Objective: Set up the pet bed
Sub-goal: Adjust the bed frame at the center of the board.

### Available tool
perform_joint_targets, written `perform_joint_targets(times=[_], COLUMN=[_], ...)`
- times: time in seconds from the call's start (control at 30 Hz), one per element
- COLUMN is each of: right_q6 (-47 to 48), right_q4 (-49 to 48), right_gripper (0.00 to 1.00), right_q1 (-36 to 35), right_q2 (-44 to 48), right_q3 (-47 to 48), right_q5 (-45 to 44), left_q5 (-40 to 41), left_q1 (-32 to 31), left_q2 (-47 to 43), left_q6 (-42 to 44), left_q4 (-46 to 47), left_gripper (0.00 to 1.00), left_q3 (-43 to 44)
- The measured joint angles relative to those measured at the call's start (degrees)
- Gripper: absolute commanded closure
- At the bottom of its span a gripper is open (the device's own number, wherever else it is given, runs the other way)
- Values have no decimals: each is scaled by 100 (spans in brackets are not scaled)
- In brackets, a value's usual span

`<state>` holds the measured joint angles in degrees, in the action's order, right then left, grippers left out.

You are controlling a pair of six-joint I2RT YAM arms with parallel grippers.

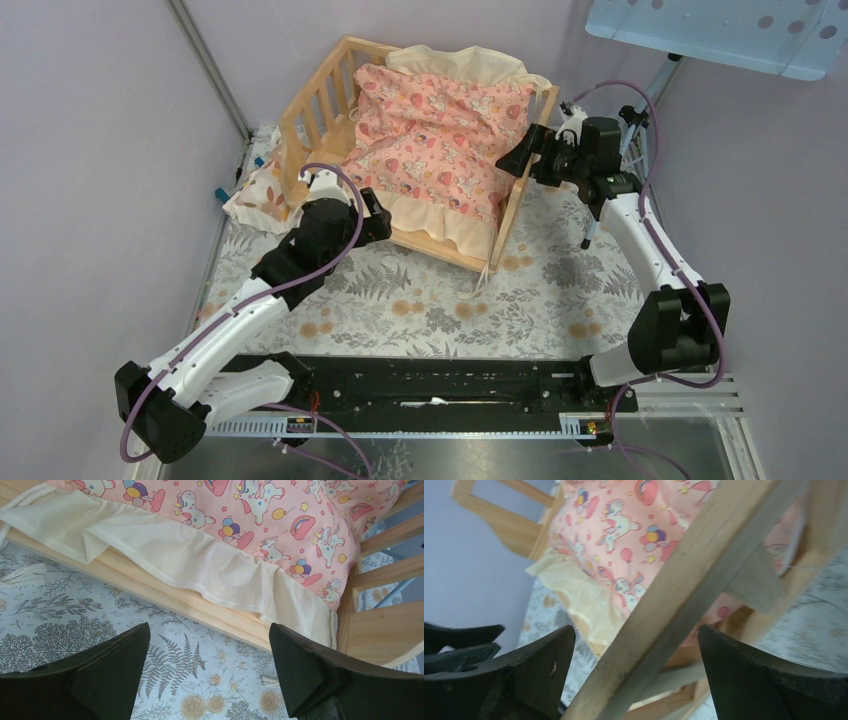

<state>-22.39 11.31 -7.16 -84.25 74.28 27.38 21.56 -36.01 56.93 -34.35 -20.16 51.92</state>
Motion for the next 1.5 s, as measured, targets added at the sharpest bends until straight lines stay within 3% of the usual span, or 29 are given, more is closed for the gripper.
perform_joint_targets(times=[0.13,0.3,0.43,0.6,0.73,0.97,1.2,1.5], right_q6=[-407,-369,-461,-1292,-1401,-1043,-691,-273], right_q4=[-857,-1117,-1056,-940,-575,1451,2966,2942], right_gripper=[1,0,0,0,0,0,0,0], right_q1=[-17,-455,-1690,-3589,-4153,-4378,-4417,-4400], right_q2=[74,505,1099,1445,1578,1886,2361,2743], right_q3=[-533,-922,-1305,-1519,-1464,-769,-262,68], right_q5=[540,-24,-942,-2787,-3292,-3595,-4522,-5781], left_q5=[7,127,372,752,981,1152,1259,1670], left_q1=[0,0,0,2,39,188,409,411], left_q2=[-9,-140,-317,-400,-400,-428,-597,-1307], left_q6=[-2,-28,-87,-216,-317,-367,-708,-1609], left_q4=[-15,-109,-286,-575,-855,-1211,-1580,-2109], left_gripper=[2,1,1,1,1,1,1,1], left_q3=[0,-2,-2,0,0,0,-2,-284])
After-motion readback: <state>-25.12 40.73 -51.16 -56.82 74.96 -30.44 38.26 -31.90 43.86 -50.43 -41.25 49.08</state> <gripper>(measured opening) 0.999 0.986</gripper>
